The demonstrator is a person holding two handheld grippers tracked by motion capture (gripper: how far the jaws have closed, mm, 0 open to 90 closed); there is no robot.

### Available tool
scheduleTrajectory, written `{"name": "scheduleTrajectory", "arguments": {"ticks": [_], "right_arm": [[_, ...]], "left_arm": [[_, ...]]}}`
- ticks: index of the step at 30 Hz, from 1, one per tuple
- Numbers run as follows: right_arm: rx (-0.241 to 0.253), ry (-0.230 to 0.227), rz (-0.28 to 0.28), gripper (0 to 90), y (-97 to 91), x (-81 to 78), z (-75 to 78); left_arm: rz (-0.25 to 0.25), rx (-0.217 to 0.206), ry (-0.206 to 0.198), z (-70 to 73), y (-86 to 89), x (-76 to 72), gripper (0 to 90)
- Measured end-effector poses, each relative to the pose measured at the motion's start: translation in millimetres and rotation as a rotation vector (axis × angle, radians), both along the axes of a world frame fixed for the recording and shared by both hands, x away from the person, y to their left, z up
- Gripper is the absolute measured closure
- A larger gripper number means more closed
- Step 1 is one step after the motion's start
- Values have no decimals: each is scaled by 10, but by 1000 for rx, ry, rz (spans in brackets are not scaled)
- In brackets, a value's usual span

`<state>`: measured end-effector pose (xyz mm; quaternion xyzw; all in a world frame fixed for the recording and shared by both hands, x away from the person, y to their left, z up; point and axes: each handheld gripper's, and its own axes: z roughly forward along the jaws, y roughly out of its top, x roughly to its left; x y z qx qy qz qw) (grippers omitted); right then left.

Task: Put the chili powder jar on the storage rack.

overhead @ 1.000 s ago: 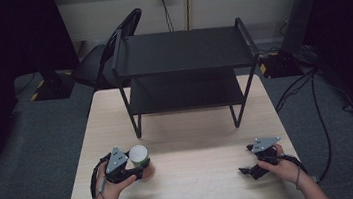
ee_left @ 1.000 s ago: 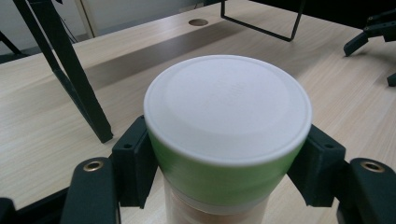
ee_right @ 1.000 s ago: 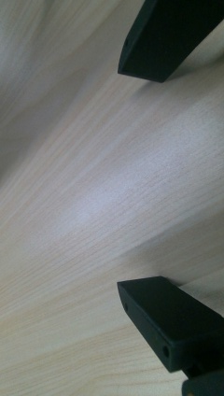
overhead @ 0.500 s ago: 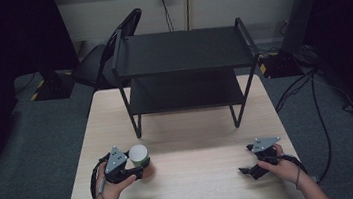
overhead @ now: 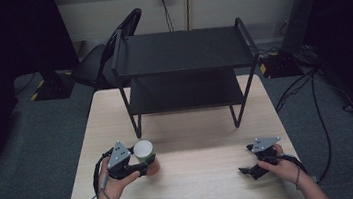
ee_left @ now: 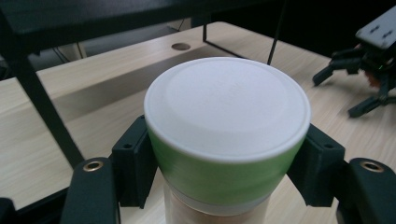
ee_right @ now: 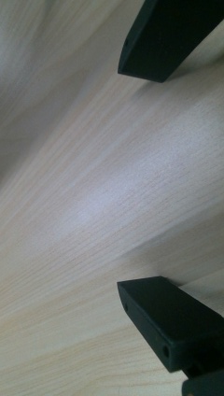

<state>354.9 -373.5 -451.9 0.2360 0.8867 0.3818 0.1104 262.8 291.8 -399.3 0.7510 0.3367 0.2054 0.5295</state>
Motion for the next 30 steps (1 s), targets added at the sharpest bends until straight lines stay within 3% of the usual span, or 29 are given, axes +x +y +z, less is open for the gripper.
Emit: {"name": "scheduleTrajectory", "arguments": {"ticks": [15, 23, 30], "right_arm": [[-1, 1, 0, 0, 2, 1, 3], [-1, 1, 0, 0, 3, 1, 3], [-1, 1, 0, 0, 2, 1, 3]], "left_arm": [[-56, 3, -51, 488, -219, 205, 336], [-89, -5, -64, 743, -373, 405, 336], [-89, -31, -71, 879, -480, 594, 336]]}}
